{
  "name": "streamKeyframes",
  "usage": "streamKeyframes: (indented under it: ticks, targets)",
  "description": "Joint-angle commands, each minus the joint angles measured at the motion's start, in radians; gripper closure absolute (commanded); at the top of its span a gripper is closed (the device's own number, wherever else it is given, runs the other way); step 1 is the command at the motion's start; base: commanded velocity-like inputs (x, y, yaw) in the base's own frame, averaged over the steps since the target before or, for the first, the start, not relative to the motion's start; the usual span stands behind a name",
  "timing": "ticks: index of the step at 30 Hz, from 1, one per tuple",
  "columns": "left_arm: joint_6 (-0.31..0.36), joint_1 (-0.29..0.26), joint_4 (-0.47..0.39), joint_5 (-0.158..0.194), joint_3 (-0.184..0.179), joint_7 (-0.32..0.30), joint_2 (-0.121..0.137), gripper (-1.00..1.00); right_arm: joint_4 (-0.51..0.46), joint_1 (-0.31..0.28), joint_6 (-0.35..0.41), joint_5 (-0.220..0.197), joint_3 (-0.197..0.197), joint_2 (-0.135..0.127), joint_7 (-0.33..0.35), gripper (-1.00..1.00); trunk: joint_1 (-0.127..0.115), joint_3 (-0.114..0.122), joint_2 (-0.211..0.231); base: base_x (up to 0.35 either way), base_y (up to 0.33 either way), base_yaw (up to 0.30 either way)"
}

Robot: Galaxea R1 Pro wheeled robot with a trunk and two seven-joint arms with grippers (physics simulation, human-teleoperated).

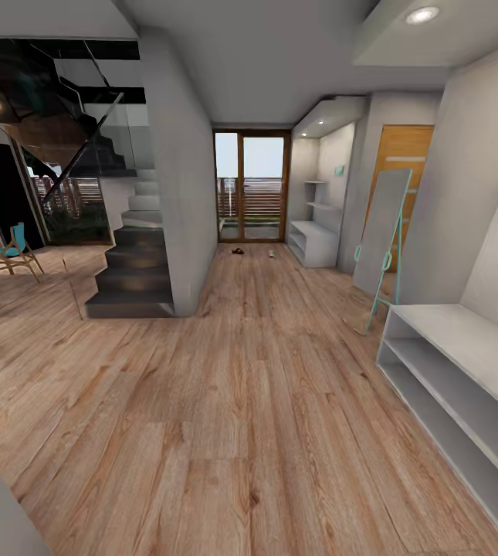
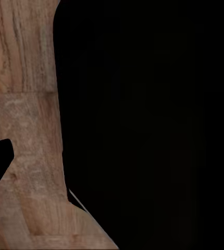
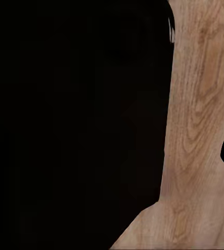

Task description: Pick up the two gym shoes and the two sandals from the corridor floor and place them onto the hallstand (shoe rack) in the corridor, making sure they are on the rack and not on the floor. Arrange them so the two gym shoes are next to each other and the two sandals are next to each other.

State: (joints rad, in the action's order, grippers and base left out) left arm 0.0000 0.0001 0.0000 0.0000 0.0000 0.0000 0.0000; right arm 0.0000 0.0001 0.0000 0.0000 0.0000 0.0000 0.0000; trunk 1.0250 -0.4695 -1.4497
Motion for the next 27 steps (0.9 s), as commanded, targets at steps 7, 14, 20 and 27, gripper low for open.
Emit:
streamKeyframes:
  ticks: [7, 14, 20, 27]
  targets:
    - [-0.04, -0.031, -0.04, 0.007, 0.003, -0.009, 0.023, -1.0, -0.04, -0.04, -0.039, 0.003, 0.002, -0.004, -0.004, -1.0, 0.0, 0.0, 0.0, 0.0, 0.0, 0.0]
    - [-0.022, 0.009, -0.029, 0.006, 0.004, -0.005, 0.001, -1.0, -0.055, -0.049, -0.011, 0.001, 0.003, 0.029, -0.003, -1.0, 0.0, 0.0, 0.0, 0.0, 0.0, 0.0]
    - [0.011, 0.018, -0.03, 0.006, 0.004, -0.005, 0.004, -1.0, -0.049, -0.055, 0.023, 0.0, 0.002, 0.036, -0.003, -1.0, 0.0, 0.0, 0.0, 0.0, 0.0, 0.0]
    - [0.014, 0.01, -0.058, 0.006, 0.005, 0.005, 0.019, -1.0, -0.059, -0.055, 0.015, 0.001, 0.002, 0.035, -0.003, -1.0, 0.0, 0.0, 0.0, 0.0, 0.0, 0.0]
